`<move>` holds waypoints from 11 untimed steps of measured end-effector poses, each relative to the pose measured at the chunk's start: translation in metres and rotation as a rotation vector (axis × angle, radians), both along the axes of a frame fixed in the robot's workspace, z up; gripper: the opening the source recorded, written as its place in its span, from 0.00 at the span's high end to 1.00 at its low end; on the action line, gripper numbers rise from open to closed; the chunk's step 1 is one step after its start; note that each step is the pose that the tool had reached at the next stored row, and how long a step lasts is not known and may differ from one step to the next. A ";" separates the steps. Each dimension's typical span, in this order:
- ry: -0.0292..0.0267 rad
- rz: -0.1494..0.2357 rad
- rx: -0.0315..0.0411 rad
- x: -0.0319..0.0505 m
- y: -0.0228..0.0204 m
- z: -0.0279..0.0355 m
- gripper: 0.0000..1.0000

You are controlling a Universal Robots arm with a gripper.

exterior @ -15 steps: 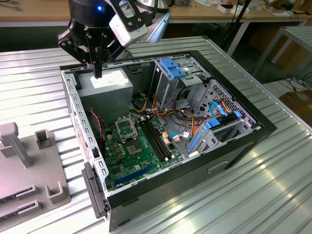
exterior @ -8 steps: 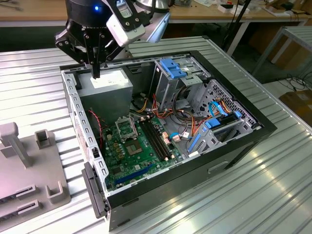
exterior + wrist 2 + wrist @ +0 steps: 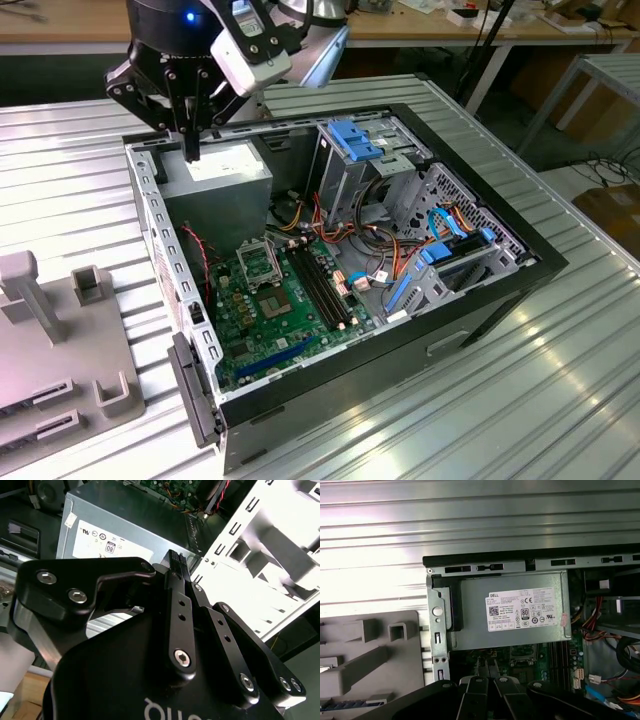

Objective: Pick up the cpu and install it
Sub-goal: 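Reach for the cpu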

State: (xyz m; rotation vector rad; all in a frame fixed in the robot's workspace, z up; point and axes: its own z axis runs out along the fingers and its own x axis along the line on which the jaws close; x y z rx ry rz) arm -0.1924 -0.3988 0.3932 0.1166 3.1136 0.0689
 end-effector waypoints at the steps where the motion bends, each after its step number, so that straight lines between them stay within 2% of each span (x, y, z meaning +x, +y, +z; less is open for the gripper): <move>1: 0.0000 0.000 0.0000 -0.0006 0.0000 0.0000 0.89; 11: 0.0000 0.000 0.0000 -0.0080 0.0000 0.0000 0.89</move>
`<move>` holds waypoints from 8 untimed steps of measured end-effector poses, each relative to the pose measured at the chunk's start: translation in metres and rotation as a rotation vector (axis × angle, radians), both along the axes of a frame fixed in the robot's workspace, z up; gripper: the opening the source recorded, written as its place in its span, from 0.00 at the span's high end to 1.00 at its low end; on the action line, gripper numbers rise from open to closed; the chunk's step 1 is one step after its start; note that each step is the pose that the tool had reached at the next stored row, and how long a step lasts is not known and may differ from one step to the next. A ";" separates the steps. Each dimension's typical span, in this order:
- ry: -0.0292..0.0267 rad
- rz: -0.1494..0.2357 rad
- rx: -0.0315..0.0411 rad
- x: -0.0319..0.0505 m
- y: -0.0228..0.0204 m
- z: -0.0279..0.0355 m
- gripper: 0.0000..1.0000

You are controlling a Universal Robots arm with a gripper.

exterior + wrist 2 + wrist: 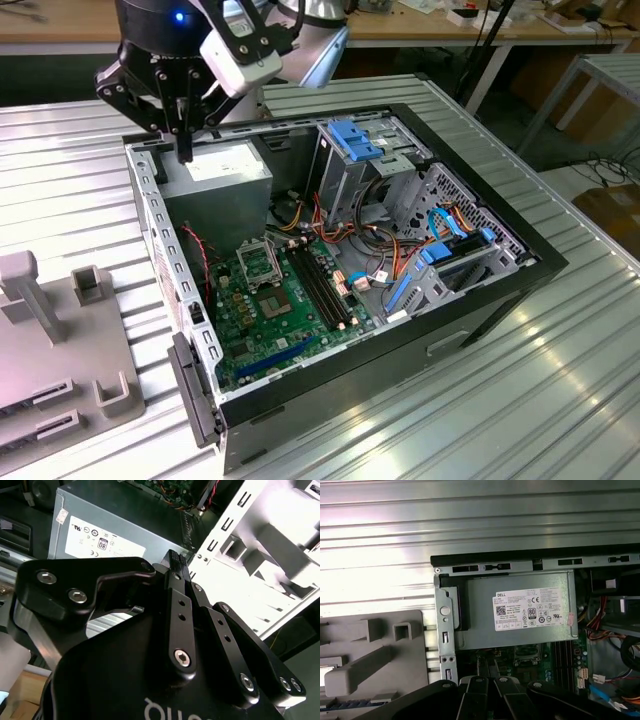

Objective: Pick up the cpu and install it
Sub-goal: 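Reach for the cpu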

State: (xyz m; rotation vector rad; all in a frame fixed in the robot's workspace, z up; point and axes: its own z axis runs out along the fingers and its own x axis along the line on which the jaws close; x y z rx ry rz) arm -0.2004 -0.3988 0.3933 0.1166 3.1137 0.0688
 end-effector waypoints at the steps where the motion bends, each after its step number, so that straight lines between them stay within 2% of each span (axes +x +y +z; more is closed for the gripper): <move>1: 0.0000 0.000 0.0000 -0.0011 0.0000 0.0000 0.89; 8: 0.0000 0.000 0.0000 -0.0076 0.0000 0.0000 0.89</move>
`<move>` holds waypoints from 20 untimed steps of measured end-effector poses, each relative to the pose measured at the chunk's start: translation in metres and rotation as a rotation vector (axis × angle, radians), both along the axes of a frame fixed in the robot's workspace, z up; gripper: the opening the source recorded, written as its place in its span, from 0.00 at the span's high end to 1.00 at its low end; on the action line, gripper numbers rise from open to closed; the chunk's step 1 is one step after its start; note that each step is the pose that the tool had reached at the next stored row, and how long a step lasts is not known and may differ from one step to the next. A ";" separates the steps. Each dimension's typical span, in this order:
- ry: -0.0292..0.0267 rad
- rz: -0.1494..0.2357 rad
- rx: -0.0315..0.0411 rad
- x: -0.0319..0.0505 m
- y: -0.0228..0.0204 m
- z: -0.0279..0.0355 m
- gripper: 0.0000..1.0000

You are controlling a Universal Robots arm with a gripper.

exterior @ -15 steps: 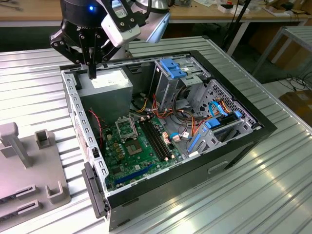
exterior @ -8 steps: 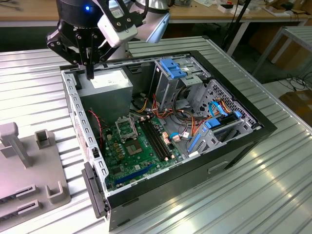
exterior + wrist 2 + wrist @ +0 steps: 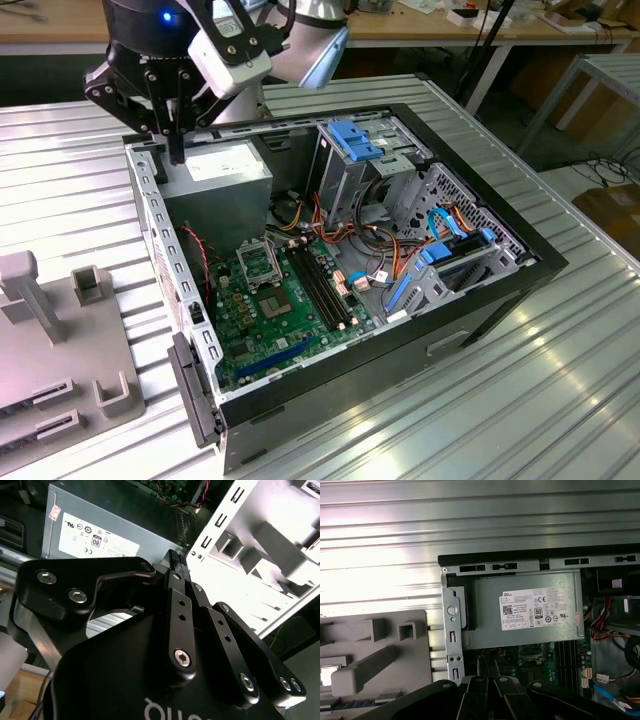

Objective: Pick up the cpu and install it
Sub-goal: 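Reach for the cpu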

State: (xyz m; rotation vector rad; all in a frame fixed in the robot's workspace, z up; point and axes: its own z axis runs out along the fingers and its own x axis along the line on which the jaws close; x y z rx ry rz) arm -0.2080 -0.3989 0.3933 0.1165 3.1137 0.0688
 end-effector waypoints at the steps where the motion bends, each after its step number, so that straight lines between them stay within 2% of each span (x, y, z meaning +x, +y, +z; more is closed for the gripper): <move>1: -0.0001 0.000 0.0000 -0.0007 0.0000 0.0000 0.89; 20: 0.0000 0.000 0.0000 -0.0145 0.0000 0.0000 0.89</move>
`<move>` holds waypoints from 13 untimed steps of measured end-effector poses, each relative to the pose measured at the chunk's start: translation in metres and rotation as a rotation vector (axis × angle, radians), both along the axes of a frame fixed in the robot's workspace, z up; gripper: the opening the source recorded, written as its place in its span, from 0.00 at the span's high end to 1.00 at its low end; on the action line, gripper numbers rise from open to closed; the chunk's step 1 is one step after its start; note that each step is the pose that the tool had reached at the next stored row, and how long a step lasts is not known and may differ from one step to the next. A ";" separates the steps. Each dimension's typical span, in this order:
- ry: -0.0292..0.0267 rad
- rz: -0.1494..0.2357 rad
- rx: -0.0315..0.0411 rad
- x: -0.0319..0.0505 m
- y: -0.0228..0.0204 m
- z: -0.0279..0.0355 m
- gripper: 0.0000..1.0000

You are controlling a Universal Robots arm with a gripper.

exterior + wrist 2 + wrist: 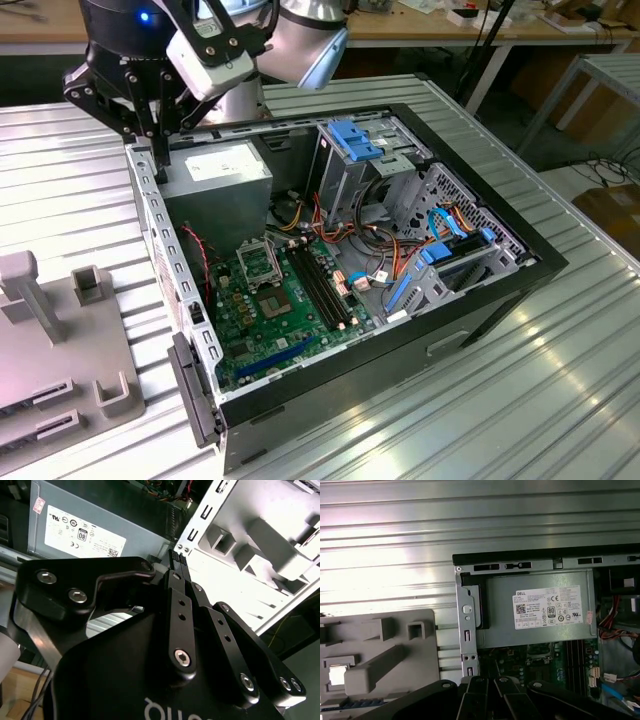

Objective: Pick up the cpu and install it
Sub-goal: 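Reach for the cpu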

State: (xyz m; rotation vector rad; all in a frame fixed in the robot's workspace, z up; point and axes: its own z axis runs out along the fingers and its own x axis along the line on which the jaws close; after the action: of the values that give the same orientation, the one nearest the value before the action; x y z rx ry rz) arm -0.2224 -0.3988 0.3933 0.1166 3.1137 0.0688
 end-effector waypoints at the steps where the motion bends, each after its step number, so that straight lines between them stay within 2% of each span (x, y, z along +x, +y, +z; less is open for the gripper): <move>1: -0.0001 0.000 0.0000 -0.0008 0.0000 0.0000 0.89; 13: -0.0001 0.000 0.0000 -0.0094 0.0000 -0.0001 0.89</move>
State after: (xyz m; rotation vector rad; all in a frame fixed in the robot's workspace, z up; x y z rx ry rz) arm -0.2318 -0.3989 0.3932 0.1166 3.1137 0.0688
